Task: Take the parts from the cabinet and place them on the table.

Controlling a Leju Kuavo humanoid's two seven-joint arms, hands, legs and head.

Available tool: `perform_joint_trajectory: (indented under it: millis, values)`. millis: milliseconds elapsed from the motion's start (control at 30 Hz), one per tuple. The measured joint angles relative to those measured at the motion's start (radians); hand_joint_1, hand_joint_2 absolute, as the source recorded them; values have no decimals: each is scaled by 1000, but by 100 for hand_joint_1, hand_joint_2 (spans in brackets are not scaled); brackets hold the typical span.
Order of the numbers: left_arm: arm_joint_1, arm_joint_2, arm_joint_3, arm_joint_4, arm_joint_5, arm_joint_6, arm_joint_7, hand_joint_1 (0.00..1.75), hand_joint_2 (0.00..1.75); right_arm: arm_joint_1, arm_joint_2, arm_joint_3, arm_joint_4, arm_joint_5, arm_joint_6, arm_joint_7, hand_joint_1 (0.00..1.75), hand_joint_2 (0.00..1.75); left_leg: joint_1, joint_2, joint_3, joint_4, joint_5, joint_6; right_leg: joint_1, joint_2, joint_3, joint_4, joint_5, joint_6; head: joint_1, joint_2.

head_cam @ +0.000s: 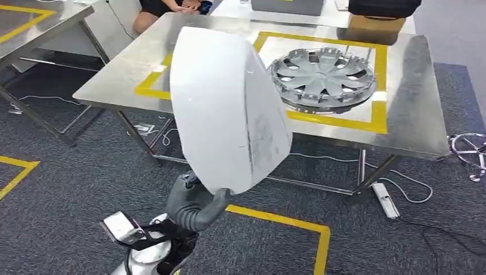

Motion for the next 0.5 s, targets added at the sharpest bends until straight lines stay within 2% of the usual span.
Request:
perform_joint_trajectory:
  millis: [33,100,133,167,200,267,300,333,367,433,467,500]
  values:
    - [-1,0,0,0,0,0,0,175,175,-2,0,0,0,-1,-1,-2,0,175,1,0,-44,70,-16,-4,0,-1,11,0,-8,-4,-7,0]
    - [2,1,0,0,2,6,0,175,175,-2,0,0,0,-1,-2,-6,0,175,2,0,-155,232,-67,-8,0,-7,30,1,-15,-7,-7,0]
    - [5,2,0,2,6,11,0,175,175,-1,0,0,0,-2,-3,-8,0,175,2,0,-199,278,-67,-7,0,-6,38,1,-23,-8,-7,0]
    - [6,2,1,3,15,15,0,175,175,0,0,0,0,-3,-4,-9,0,175,2,0,-223,281,-39,-4,0,-2,49,1,-33,-7,-7,0]
    - [7,2,3,3,23,18,1,175,175,1,0,0,0,-4,-5,-10,0,175,2,0,-223,244,13,0,0,1,62,1,-45,-4,-6,0]
    - [7,0,6,3,32,21,2,175,175,1,0,0,0,-4,-7,-10,0,175,1,0,-177,83,151,11,0,5,99,1,-74,4,-7,0]
    - [7,0,8,3,34,22,2,175,175,2,0,0,0,-4,-8,-10,0,175,-1,1,-159,40,170,15,1,4,98,-1,-88,9,-6,0]
    - [8,-2,10,3,33,23,3,175,175,0,0,0,0,-5,-9,-10,0,175,-4,0,-143,24,146,19,7,7,105,1,-100,17,-3,0]
    - [7,-3,11,3,33,23,3,175,175,-3,0,0,0,-5,-10,-10,0,175,-5,0,-143,21,129,24,6,2,105,-4,-102,20,-4,0]
    - [9,-4,14,3,31,28,3,175,175,-6,0,1,0,-6,-10,-10,0,175,-7,-5,-144,19,119,37,5,-1,119,-28,-103,30,0,0]
    - [10,-8,15,2,28,29,3,175,175,-6,0,0,0,-6,-10,-10,0,175,2,-5,-133,9,115,43,5,-1,130,-32,-113,37,0,0]
    - [8,-8,17,2,25,29,3,175,175,-6,0,1,0,-7,-10,-10,0,175,3,-4,-124,7,108,48,6,-3,125,-7,-124,41,5,0]
